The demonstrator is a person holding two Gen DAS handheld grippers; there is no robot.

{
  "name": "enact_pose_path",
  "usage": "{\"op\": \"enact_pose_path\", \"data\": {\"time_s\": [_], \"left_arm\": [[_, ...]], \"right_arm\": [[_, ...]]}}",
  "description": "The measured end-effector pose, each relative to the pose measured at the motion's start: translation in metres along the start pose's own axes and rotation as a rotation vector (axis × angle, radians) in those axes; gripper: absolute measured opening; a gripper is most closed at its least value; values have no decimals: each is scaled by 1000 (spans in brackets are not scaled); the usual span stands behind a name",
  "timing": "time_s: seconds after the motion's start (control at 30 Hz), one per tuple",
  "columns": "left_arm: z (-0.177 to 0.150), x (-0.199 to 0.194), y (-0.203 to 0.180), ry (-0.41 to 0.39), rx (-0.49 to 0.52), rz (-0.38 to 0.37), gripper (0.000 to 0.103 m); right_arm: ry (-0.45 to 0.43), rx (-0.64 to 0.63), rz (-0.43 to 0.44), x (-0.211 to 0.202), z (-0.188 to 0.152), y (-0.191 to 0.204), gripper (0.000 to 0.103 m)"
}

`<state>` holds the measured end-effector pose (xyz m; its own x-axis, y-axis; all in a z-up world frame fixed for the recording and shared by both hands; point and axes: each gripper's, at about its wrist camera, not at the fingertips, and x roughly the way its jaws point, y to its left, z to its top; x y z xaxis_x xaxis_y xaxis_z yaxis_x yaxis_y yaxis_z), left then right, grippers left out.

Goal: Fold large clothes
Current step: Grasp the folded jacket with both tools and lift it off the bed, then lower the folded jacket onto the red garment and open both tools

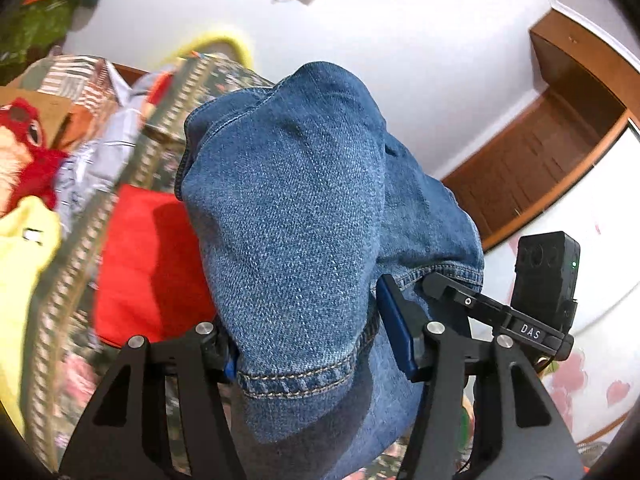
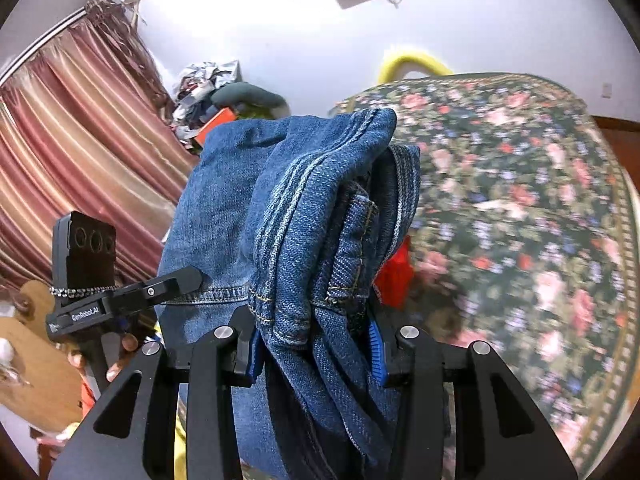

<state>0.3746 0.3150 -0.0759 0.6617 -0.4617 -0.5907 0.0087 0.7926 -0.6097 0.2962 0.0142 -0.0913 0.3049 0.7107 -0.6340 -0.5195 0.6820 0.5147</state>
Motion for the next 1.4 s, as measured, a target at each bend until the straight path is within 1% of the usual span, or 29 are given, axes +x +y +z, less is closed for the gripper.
{"op": "enact_pose_path", "data": {"time_s": [0.1, 0.13, 0.2, 0.3, 0.37, 0.4, 0.47, 0.5, 0.57, 0.63, 0.7, 0.77, 0.83, 0.9, 0.93, 0.97, 1.03, 1.1, 1.17, 1.3, 1.37, 1.4], "left_arm": [[16, 6, 31, -6, -31, 34, 57], [19, 4, 38, -5, -35, 41, 57], [27, 14, 59, 0, -59, 61, 57], [34, 35, 85, 36, -77, 110, 57], [39, 58, 106, 66, -85, 159, 57], [41, 69, 117, 78, -91, 181, 57], [40, 90, 139, 96, -104, 223, 57], [39, 99, 149, 104, -106, 253, 57], [35, 109, 156, 109, -81, 290, 58], [30, 111, 156, 105, -50, 302, 61], [21, 107, 149, 96, -13, 327, 67], [15, 104, 145, 97, 6, 356, 79], [5, 97, 139, 93, 40, 394, 81], [-7, 86, 134, 74, 70, 438, 85], [-8, 85, 136, 67, 70, 441, 90], [-14, 78, 137, 64, 61, 439, 92], [-25, 70, 138, 84, 45, 425, 92], [-37, 62, 138, 87, 49, 429, 93], [-49, 51, 136, 80, 43, 435, 93], [-67, 34, 131, 77, -5, 434, 92], [-74, 25, 124, 76, -11, 484, 92], [-78, 18, 117, 66, 6, 508, 92]], "right_arm": [[13, 4, 21, 28, 2, 4, 37], [22, 13, 27, 42, 4, 1, 37], [39, 40, 40, 63, 5, -4, 37], [65, 102, 38, 93, 4, -16, 37], [91, 134, 12, 121, 3, -29, 37], [100, 139, -2, 129, 4, -31, 37], [129, 134, -60, 151, 1, -44, 37], [143, 131, -88, 158, -1, -50, 37], [157, 137, -118, 165, -6, -66, 39], [155, 139, -129, 162, -9, -73, 44], [164, 110, -158, 156, -15, -75, 50], [166, 39, -219, 145, -20, -66, 53], [165, -24, -281, 136, -25, -56, 61], [171, -80, -339, 127, -34, -48, 74], [177, -98, -350, 124, -38, -46, 75], [187, -117, -361, 118, -45, -44, 78], [203, -126, -371, 112, -54, -45, 80], [218, -116, -368, 102, -65, -47, 82], [231, -85, -361, 88, -77, -50, 82], [255, -55, -367, 75, -86, -46, 82], [252, -51, -363, 63, -89, -40, 82], [241, -51, -354, 54, -90, -36, 82]]}}
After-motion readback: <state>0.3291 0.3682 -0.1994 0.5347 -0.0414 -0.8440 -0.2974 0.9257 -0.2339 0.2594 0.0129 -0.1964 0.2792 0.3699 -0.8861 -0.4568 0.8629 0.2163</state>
